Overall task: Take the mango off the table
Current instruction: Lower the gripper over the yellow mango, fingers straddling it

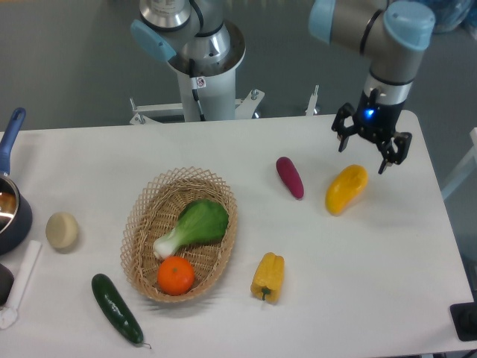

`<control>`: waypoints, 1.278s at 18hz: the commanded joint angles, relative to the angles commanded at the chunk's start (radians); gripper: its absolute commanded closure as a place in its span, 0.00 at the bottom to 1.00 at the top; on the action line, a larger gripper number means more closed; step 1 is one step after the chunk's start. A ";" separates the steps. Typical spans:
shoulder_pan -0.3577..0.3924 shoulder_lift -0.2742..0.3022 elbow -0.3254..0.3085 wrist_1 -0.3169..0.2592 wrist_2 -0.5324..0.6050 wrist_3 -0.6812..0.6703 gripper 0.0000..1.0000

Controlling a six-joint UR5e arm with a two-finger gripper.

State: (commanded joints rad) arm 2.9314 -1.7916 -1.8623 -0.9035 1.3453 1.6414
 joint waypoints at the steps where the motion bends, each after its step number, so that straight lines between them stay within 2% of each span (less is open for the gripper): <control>1: 0.000 -0.006 0.000 0.000 0.020 0.002 0.00; 6: -0.051 -0.063 0.020 -0.002 0.216 0.017 0.00; 19: -0.023 -0.135 0.012 0.006 0.215 0.037 0.00; 23: -0.012 -0.135 -0.006 0.006 0.216 0.064 0.00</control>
State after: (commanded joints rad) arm 2.9192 -1.9267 -1.8684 -0.8974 1.5616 1.7057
